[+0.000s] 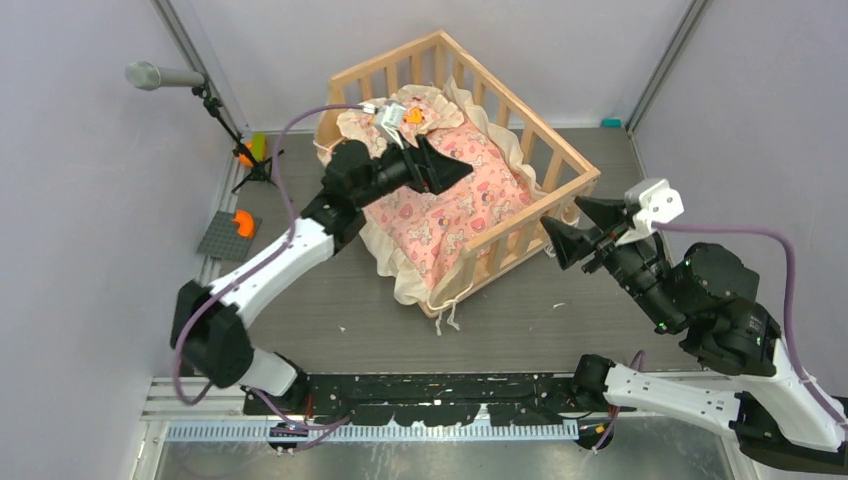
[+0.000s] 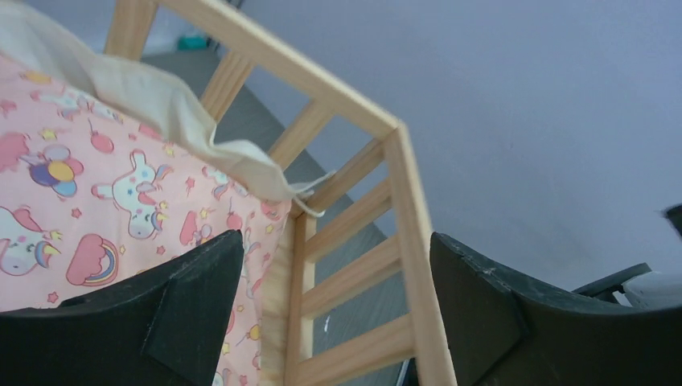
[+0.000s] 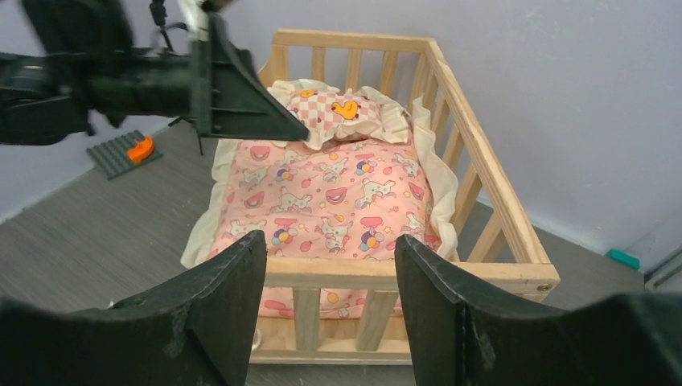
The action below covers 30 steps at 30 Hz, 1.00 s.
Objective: Set up the pet bed
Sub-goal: Adjust the mattress on the bed frame, then reset both arms
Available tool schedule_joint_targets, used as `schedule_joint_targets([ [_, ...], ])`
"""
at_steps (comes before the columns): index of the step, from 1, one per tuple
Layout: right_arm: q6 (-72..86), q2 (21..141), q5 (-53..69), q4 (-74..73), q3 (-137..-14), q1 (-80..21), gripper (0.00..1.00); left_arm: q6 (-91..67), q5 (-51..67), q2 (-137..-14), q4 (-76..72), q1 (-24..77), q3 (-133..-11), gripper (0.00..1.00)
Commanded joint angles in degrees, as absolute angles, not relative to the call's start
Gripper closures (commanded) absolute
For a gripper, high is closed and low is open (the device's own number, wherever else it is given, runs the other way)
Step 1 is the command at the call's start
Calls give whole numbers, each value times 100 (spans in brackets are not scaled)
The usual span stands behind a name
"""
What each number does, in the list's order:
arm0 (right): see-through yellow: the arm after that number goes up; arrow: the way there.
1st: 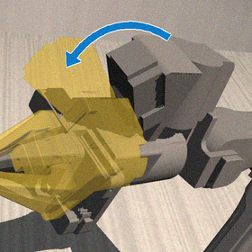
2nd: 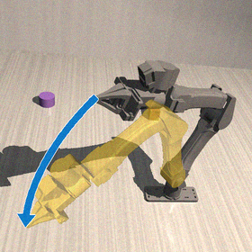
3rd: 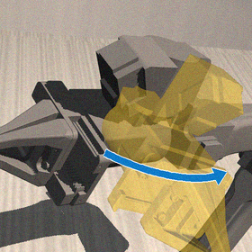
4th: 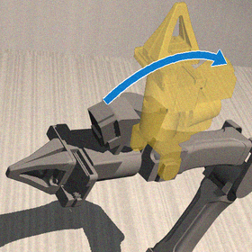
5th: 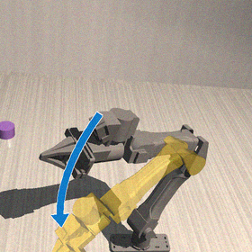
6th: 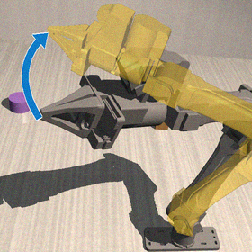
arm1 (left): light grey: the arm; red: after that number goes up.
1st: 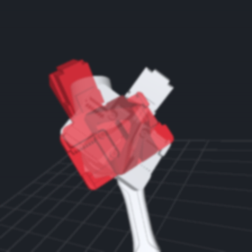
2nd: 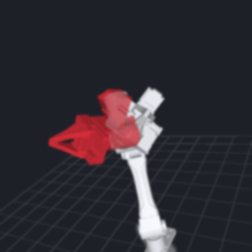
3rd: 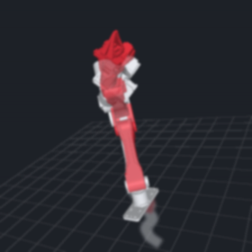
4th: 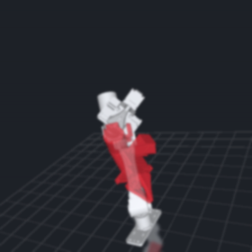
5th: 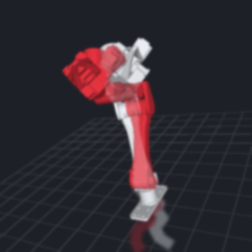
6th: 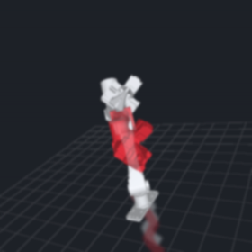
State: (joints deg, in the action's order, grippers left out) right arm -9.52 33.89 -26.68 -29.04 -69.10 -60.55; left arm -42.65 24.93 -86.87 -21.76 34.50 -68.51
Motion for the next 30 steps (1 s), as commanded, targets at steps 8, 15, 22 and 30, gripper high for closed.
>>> schedule_joint_targets([
  [8, 1789, 4571, -4859, -5401, -9045, -6082, 33, -2950, -34, -5784, 2670, 3472, -6937, 7],
  [15, 2358, 5589, -4622, -7063, -10251, -6019, 30, -2948, -1173, -3894, 4229, 3470, -6054, 2],
  [22, 1915, 6478, -4299, -7645, -12171, -5779, 24, -2926, -1641, -3841, 5305, 3469, -6425, 0],
  [30, 1618, 7326, -1064, -7218, -12135, -2722, 23, -2854, -1652, -3743, 5278, 3471, -6237, 0],
])
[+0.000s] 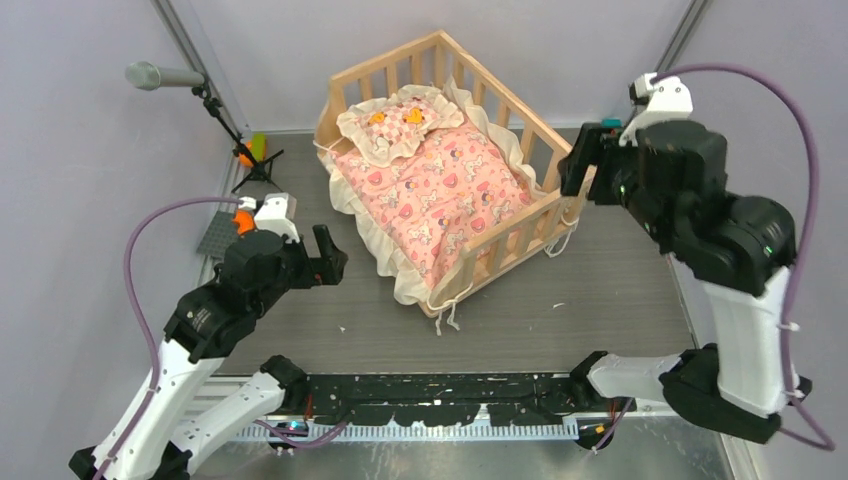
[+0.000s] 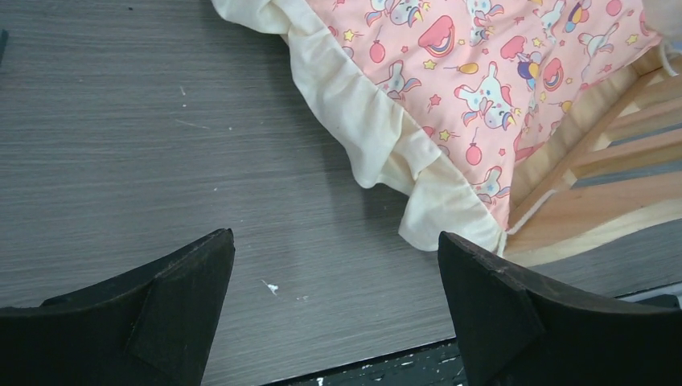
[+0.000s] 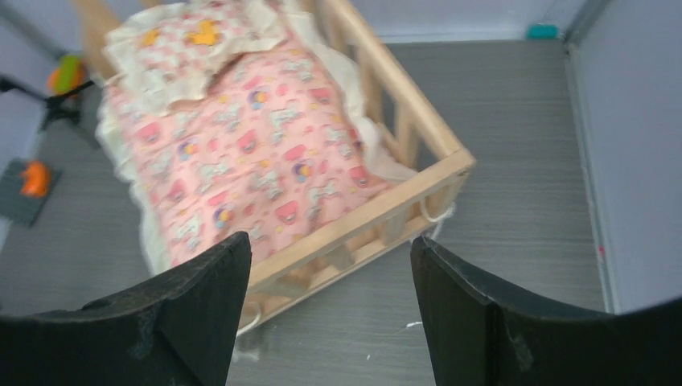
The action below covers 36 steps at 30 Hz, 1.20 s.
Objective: Set up the pet bed
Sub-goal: Reset both arms
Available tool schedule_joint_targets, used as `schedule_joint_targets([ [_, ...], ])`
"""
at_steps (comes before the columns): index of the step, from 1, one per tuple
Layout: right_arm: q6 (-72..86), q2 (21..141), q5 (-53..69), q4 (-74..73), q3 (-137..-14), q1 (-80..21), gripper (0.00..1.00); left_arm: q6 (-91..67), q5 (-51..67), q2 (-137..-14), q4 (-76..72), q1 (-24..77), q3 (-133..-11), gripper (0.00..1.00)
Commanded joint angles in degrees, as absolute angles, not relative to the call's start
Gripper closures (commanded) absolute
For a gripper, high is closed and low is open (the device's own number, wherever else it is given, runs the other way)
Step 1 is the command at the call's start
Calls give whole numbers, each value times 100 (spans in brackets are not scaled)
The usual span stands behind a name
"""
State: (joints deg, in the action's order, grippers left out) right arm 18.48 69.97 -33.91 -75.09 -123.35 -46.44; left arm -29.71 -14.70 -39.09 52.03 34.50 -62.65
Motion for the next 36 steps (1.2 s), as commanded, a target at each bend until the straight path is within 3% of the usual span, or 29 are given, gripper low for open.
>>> schedule_joint_targets([
  [1, 1639, 7419, -337, -7105, -12102, -1935, 23, -2832, -1671, -3699, 5274, 3469, -6237, 0],
  [5, 2115, 7279, 1137, -6565, -11625, -80, 23, -2734, -1854, -3601, 5515, 3472, -6314, 0],
  [7, 2551, 6657, 1812, -5923, -10723, 886, 23, -2737, -1994, -3525, 5686, 3467, -6342, 0],
  [10, 2888, 5924, 1934, -5515, -9776, 1690, 22, -2733, -2136, -3266, 5739, 3465, -6184, 0],
  [15, 3123, 4875, 1532, -5097, -8559, 1756, 21, -2521, -2481, -2816, 5702, 3466, -5815, 0],
  [24, 2936, 3587, 1314, -4966, -7744, 1576, 20, -2035, -2879, -2343, 5511, 3467, -5548, 0],
  [36, 2551, 3249, 1221, -5089, -7450, 1179, 20, -1950, -3031, -2240, 5394, 3464, -5144, 0],
])
